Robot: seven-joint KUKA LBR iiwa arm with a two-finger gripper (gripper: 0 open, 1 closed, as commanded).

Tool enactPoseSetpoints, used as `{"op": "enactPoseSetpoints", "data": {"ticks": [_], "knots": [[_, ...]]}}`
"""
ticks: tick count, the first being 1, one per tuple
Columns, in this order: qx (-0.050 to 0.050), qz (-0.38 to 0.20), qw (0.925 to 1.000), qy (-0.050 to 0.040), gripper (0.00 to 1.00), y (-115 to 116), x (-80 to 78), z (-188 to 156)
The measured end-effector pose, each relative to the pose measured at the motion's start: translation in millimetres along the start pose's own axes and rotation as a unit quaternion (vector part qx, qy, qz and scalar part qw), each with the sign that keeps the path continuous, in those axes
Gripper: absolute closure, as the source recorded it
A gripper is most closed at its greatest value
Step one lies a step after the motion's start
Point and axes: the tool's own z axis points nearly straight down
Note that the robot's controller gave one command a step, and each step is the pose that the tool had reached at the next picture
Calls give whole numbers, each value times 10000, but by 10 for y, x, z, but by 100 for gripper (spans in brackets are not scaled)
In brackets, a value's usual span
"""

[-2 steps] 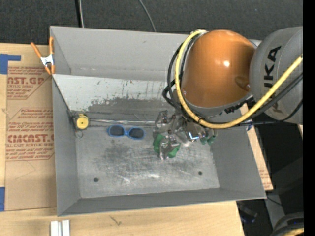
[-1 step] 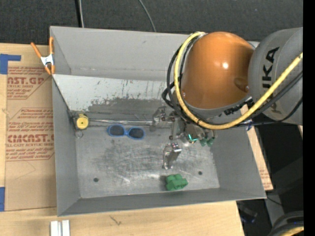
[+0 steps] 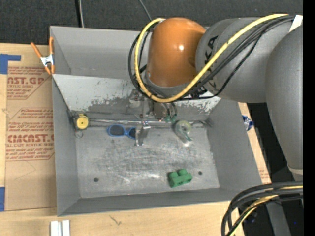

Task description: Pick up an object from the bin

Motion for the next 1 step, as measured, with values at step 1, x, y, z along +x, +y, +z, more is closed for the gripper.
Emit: {"op": "enactPoseSetpoints", "data": {"ticks": [1], "knots": [[6,-473,9989,-39,0,-452,23,1257]]}}
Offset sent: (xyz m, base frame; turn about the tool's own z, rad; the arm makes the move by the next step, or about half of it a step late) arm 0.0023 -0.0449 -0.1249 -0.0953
